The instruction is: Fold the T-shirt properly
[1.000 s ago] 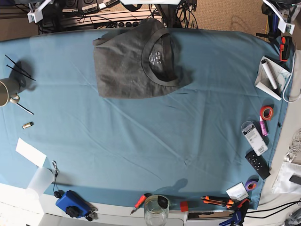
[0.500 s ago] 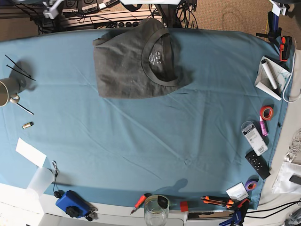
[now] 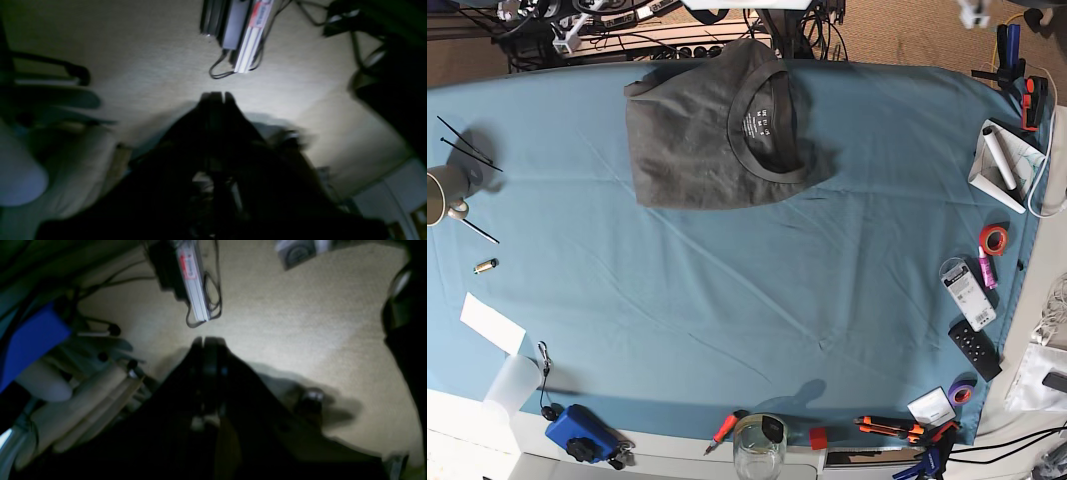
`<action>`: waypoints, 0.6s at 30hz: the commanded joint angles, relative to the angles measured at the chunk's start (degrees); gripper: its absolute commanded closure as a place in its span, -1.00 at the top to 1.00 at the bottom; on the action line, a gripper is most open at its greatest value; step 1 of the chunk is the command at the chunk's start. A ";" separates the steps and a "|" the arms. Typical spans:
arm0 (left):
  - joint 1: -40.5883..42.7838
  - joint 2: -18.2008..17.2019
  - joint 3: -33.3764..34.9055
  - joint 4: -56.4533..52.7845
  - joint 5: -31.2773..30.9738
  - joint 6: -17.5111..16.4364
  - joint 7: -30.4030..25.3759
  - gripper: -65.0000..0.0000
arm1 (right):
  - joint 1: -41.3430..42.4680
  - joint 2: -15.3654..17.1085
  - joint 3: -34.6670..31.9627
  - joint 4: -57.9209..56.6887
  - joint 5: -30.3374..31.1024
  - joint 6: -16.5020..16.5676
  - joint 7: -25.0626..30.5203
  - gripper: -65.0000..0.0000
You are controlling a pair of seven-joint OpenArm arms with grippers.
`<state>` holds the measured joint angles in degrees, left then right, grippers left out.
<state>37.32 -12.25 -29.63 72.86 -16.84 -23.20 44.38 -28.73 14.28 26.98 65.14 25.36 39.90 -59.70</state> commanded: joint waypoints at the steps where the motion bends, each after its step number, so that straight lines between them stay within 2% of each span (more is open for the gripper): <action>1: -0.37 -0.61 1.90 -0.83 2.38 1.73 -1.25 -1.00 | 0.02 0.81 -0.28 -0.57 -0.63 0.10 0.87 -1.00; 4: -4.04 -0.61 8.48 -5.55 11.04 7.85 -5.53 -1.00 | 1.66 0.81 -2.89 -4.48 -5.38 0.10 5.95 -1.00; 7: -7.06 -0.59 14.36 -10.32 15.74 13.38 -10.16 -1.00 | 3.61 0.81 -7.04 -9.20 -10.40 0.10 12.61 -1.00; 9: -8.28 -0.59 17.57 -13.51 16.24 16.13 -13.20 -1.00 | 5.07 0.79 -10.58 -12.59 -13.64 -2.60 16.44 -1.00; 12: -9.14 -0.59 20.68 -18.18 16.26 18.47 -19.78 -1.00 | 7.50 0.76 -16.28 -17.00 -18.21 -6.40 22.32 -1.00; 15: -9.60 -0.44 21.27 -22.77 16.02 19.71 -26.38 -1.00 | 9.31 0.35 -21.09 -20.70 -21.70 -12.68 31.21 -1.00; 18: -10.84 0.13 21.20 -26.75 15.98 20.46 -29.14 -1.00 | 10.45 -0.66 -24.37 -23.96 -24.39 -20.20 39.17 -1.00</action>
<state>26.13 -11.99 -8.34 45.69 -0.71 -2.96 15.46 -18.00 13.13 2.46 40.82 0.80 19.00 -20.45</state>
